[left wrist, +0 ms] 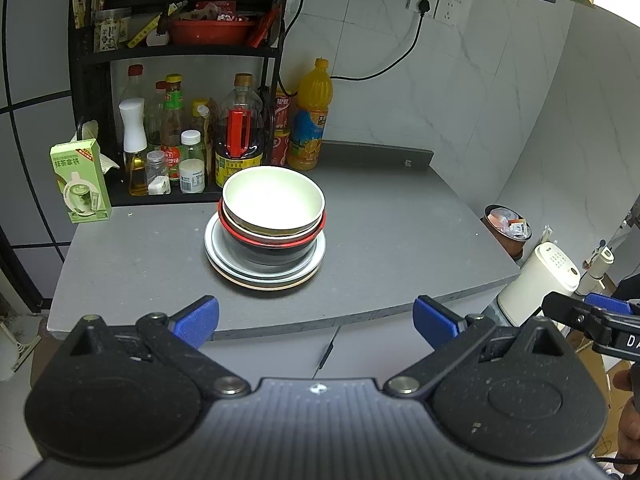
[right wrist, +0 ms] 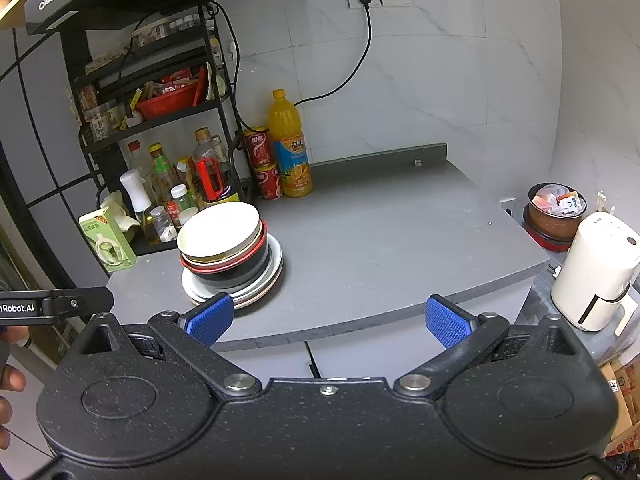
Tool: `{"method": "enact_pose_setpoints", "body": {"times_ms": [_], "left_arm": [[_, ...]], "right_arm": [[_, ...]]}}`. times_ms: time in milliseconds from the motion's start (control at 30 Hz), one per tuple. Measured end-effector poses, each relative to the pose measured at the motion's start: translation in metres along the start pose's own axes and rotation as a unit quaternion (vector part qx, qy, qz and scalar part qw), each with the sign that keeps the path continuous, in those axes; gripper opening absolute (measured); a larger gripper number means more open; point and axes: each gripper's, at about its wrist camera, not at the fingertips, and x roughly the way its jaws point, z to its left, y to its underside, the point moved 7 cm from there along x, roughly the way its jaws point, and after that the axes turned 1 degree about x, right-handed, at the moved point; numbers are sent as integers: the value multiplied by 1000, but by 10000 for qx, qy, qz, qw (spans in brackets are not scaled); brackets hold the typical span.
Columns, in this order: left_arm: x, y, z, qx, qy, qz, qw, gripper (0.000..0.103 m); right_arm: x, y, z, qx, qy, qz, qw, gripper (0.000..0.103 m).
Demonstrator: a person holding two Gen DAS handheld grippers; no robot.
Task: Organize plates and bowls
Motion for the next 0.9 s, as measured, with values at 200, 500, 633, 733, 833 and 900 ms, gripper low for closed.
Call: {"method": "enact_pose_setpoints", "body": {"times_ms": [200,500,633,733,833,900], "left_arm": [[2,-1,0,19,16,32,10000,102],[7,0,-1,56,35,69,10000,102],[7,0,-1,63,33,68,10000,102],[9,0,0,80,39,93,9999,102],[11,0,0,92,36,106,9999,102],[12,0,0,78,33,119,9999,102]], "right_arm": [[1,0,-1,-22,6,20,10000,103],[5,1,-1,-43,32,97,9999,103],[5,1,-2,-47,43,103,9999,103],[7,1,-1,-46,47,116,9999,103],[8,0,-2,-48,44,123,9999,103],[8,1,-2,-40,56,119,9999,103]]}}
